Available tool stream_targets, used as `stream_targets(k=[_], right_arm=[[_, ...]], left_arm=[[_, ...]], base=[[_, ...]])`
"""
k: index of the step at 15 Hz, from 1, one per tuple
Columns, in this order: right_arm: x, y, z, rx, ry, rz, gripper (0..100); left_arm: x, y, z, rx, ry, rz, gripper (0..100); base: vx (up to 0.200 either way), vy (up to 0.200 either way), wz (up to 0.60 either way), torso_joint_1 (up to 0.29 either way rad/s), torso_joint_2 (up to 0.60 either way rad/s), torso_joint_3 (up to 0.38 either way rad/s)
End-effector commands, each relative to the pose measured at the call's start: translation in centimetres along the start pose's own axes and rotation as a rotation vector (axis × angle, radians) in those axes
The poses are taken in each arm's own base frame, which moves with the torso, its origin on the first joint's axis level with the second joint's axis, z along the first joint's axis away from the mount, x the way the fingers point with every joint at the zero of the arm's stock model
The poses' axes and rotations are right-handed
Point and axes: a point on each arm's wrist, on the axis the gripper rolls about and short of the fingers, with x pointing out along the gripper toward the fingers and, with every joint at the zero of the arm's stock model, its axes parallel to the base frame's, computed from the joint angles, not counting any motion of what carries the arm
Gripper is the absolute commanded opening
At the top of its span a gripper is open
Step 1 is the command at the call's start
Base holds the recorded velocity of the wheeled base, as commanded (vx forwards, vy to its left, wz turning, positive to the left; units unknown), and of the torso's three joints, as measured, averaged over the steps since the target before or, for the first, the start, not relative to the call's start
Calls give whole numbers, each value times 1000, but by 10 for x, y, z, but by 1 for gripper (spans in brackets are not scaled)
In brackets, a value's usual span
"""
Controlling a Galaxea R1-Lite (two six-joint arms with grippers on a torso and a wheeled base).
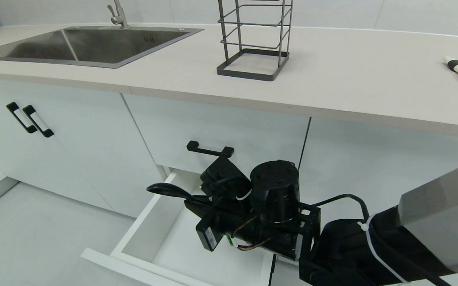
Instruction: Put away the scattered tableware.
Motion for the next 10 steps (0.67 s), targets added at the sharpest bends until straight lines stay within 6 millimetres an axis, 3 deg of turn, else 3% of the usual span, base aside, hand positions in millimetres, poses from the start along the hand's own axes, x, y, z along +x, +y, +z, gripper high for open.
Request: stream_targets(k=[1,6,8,10], right_arm=[[15,-4,-17,2,55,-50,0],[41,-8,-34,4,78,-93,0],[51,-8,-54,5,128,-121,0],[60,-10,-56,16,144,-161,0]], left_arm=[[0,0,0,-1,0,0,100],[0,0,0,-1,0,0,100],[0,0,0,-1,0,-2,100],[0,0,0,-1,0,0,100]], base=[[0,0,0,0,0,0],[0,0,0,0,0,10],[0,0,0,0,0,0],[0,0,0,0,0,0]])
